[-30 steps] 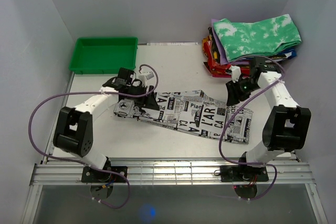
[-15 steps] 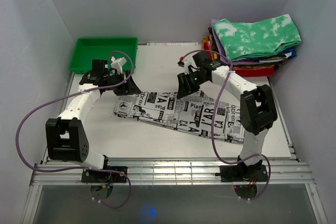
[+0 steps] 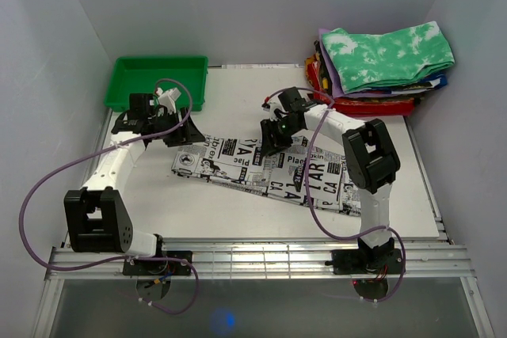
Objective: Fold and stack the trousers
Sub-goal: Fold the trousers
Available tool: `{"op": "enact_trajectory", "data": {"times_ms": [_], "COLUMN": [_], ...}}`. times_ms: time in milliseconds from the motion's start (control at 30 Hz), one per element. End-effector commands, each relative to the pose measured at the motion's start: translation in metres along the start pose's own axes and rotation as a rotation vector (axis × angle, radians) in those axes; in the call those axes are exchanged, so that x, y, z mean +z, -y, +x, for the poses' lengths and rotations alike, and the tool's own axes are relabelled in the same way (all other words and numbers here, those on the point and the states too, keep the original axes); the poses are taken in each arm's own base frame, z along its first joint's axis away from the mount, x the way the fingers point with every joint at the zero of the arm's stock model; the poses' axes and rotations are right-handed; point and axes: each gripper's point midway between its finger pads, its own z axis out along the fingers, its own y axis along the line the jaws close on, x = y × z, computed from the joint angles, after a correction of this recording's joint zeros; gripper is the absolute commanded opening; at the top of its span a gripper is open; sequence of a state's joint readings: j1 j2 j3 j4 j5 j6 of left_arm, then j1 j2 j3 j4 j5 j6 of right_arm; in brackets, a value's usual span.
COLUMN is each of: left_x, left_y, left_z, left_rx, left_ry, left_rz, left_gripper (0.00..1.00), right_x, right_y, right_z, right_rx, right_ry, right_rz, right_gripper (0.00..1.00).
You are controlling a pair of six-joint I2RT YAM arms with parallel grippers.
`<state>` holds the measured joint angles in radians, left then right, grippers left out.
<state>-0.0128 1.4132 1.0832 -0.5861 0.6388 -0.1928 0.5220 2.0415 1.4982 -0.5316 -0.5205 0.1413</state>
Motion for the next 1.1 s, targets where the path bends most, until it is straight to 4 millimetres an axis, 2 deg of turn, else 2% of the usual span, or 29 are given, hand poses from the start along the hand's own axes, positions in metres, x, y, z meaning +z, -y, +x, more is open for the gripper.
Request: {"op": "enact_trajectory", "data": {"times_ms": [0,167,333,433,467,567,633,667,733,800,967,1067], "left_x": [-0.012,-0.012,-0.012,-0.011,-0.011,-0.011,-0.011,-0.010,-0.009,-0.009,-0.010,-0.014], "left_y": [0.007,0.004,0.003,0.002,0.002,0.000,0.000,-0.001,-0.002,-0.003,-0.005,-0.020], "left_z": [0.001,0.001,0.007,0.010,0.010,0.009,0.008,0.007,0.008,0.008,0.007,0.003], "left_rx": [0.009,0.009,0.004,-0.002,-0.002,0.001,0.005,0.005,0.004,-0.002,0.007,-0.012], "left_ry": [0.027,0.026,0.015,0.009,0.009,0.009,0.011,0.011,0.012,0.011,0.013,0.031], "left_rz": [0.003,-0.003,-0.004,-0.005,-0.008,-0.013,-0.017,-0.018,-0.020,-0.023,-0.038,-0.085], "left_gripper": [0.68,0.68,0.68,0.68,0.68,0.68,0.68,0.68,0.68,0.68,0.68,0.69], "right_x": [0.001,0.008,0.008,0.007,0.007,0.001,-0.009,-0.011,-0.018,-0.020,-0.029,-0.025], "right_y": [0.004,0.009,0.003,0.001,-0.002,-0.007,-0.014,-0.014,-0.015,-0.006,0.019,0.030], "right_z": [-0.024,-0.034,-0.038,-0.036,-0.034,-0.033,-0.033,-0.026,-0.020,-0.008,0.000,0.001], "right_rx": [-0.019,-0.039,-0.055,-0.057,-0.056,-0.053,-0.065,-0.063,-0.063,-0.046,-0.021,-0.039], "right_ry": [0.059,0.068,0.067,0.064,0.058,0.053,0.057,0.043,0.036,0.011,-0.011,-0.039], "right_rz": [0.025,0.035,-0.003,-0.013,-0.025,-0.035,-0.038,-0.033,-0.026,-0.008,0.042,0.071], "right_gripper": [0.49,0.49,0.47,0.37,0.29,0.17,0.12,0.08,0.08,0.08,0.08,0.08]}}
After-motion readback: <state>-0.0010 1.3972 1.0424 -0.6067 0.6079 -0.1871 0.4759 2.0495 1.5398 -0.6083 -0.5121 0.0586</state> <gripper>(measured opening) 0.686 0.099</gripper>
